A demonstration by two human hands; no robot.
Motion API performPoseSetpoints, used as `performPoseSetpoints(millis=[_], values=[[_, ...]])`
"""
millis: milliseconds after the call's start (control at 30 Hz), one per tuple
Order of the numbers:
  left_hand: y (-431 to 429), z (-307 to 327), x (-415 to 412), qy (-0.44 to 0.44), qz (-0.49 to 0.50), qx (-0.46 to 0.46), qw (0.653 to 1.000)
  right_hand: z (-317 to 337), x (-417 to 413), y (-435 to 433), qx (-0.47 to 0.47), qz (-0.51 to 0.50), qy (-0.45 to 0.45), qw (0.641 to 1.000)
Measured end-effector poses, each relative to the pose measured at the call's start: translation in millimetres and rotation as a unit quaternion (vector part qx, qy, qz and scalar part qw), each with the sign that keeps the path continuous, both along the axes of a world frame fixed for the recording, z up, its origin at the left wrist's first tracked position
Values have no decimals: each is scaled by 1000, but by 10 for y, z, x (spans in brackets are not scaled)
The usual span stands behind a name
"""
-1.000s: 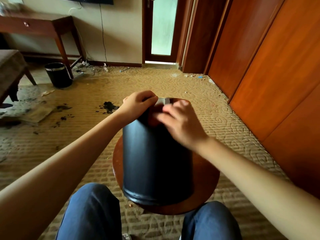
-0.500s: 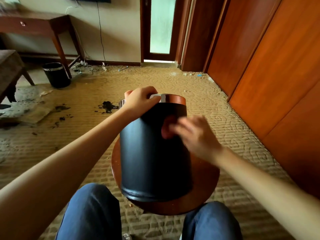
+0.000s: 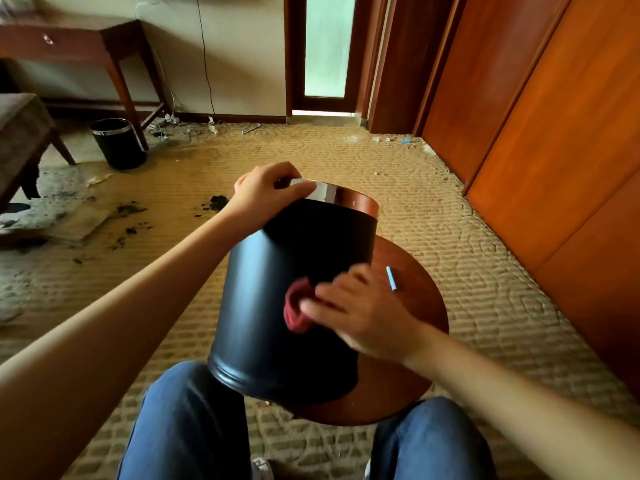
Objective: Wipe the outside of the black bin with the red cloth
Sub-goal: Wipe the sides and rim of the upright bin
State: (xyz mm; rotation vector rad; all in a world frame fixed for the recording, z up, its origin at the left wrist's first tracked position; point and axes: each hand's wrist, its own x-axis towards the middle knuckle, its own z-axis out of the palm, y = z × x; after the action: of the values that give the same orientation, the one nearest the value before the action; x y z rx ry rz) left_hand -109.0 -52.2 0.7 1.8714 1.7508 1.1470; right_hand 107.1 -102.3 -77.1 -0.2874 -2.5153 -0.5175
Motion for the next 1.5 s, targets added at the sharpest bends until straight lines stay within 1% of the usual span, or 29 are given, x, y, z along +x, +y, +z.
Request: performPoseSetpoints(millis=[67,100,133,200,300,367,400,467,500,567,633,700,733,800,900,933,1000,1067,1167,1233,1300,1367,1400,1433,1500], values=[[-6,38,88,-2,-4,-4,1000,435,-227,381,4,-85,97,992],[3,54,113,-15,-6,-11,1000,610,-304,502,-3,-122,133,984],[19,74,114,-28,-3,-17,999,693,-355,541,-13,-141,148,979],[50,98,83,-30,7,-26,999,524,-387,372,-32,-133,127,983],[88,98,23,-16,10,-31,999,-91,-306,-339,-60,-31,18,998],[96,96,5,-2,-2,-37,999,-354,-218,-697,-64,32,-26,997],[87,104,11,5,-6,-42,999,-368,-192,-710,-52,44,-35,997],[55,114,27,1,-4,-61,998,-174,-158,-485,-5,35,-54,998],[52,114,23,-5,-2,-69,998,-33,-152,-280,16,15,-39,999],[32,130,4,-29,1,-75,997,318,-124,229,28,-73,47,996],[12,148,-21,-47,-15,-72,996,619,-93,597,1,-165,143,976],[-2,169,-51,-49,-29,-70,996,618,-118,603,-32,-167,170,971],[-2,180,-72,-41,-33,-66,996,478,-132,491,-41,-150,162,974],[29,188,-114,-16,-35,-61,997,31,-89,85,-55,-88,110,989],[58,237,-76,65,-26,-86,994,-552,169,-475,-74,-10,23,997],[69,257,-35,73,-29,-92,993,-613,252,-523,-70,2,9,998],[77,287,88,59,-38,-90,993,-537,347,-424,-38,2,-6,999],[71,294,226,48,-53,-78,994,-298,344,-160,-20,-36,27,999],[36,306,407,66,-80,-65,992,259,309,330,-11,-133,147,980],[19,304,442,70,-85,-52,993,573,282,525,-20,-165,167,972],[19,288,401,54,-80,-31,995,678,238,600,-25,-182,170,968],[21,264,307,33,-77,-17,996,536,173,529,-28,-174,181,968],[28,254,242,21,-74,-19,997,359,158,429,-31,-158,172,972],[34,246,169,7,-68,-28,997,149,163,273,-31,-128,151,980],[69,234,9,-16,-59,-49,997,-310,244,-107,-29,-49,63,996]])
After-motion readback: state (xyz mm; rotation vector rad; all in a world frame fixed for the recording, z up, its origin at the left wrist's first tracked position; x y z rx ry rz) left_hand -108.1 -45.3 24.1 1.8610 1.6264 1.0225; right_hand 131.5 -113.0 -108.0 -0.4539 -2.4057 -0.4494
